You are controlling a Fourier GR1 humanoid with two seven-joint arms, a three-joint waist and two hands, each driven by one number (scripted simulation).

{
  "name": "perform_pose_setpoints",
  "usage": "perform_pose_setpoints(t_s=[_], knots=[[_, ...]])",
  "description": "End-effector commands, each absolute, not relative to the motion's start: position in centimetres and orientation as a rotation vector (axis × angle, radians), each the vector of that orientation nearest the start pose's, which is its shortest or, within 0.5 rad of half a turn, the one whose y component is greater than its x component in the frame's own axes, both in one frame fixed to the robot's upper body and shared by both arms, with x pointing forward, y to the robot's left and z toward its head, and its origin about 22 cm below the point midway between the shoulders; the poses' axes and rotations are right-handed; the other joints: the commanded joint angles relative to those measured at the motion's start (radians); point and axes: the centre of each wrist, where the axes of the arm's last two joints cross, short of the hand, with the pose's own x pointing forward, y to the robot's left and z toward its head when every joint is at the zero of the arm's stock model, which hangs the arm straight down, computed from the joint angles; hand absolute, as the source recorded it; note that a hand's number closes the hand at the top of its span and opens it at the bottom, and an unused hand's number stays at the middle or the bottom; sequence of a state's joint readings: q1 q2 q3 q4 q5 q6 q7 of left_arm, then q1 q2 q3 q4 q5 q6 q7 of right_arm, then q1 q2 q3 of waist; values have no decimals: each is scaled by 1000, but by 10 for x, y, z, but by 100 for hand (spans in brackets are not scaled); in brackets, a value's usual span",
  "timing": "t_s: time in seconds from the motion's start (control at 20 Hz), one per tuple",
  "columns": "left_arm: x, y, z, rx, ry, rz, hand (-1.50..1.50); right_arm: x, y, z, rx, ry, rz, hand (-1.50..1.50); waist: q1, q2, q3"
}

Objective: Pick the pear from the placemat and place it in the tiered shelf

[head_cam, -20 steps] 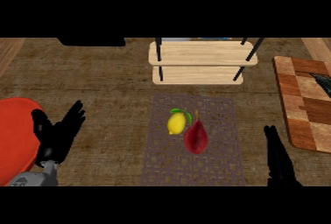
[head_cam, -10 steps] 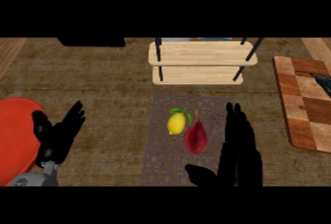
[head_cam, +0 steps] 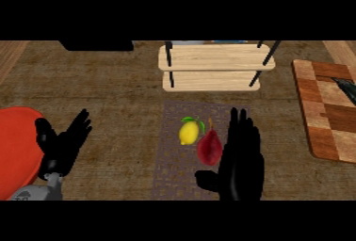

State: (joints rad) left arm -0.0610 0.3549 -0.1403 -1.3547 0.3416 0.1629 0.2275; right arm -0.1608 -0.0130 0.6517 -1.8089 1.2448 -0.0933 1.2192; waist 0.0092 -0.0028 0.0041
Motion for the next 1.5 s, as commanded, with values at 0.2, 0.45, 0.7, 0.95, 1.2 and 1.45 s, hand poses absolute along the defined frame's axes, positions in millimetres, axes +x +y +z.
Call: perform_pose_setpoints(t_s=[0.2, 0.45, 0.7, 0.95, 1.2, 1.45], knots=[[242, 294, -35, 91, -1101, 44, 0, 205, -61, 66, -1099, -941, 402, -150, -5, 3, -5], [241, 293, -27, 81, -1112, 33, 0, 223, -60, 61, -1110, -915, 395, -150, 5, 4, -4], [252, 307, -25, 107, -1110, 42, 0, 223, -62, 42, -1142, -875, 399, -150, -3, 5, -5], [235, 278, -26, 74, -1116, 37, 0, 240, -69, 37, -1199, -877, 376, -150, 5, 1, -4], [260, 296, -26, 87, -1115, 56, 0, 258, -66, 34, -1192, -926, 375, -150, -3, 6, -4], [255, 277, -32, 82, -1101, 52, 0, 262, -76, 16, -1188, -950, 384, -150, -6, 5, -4]])
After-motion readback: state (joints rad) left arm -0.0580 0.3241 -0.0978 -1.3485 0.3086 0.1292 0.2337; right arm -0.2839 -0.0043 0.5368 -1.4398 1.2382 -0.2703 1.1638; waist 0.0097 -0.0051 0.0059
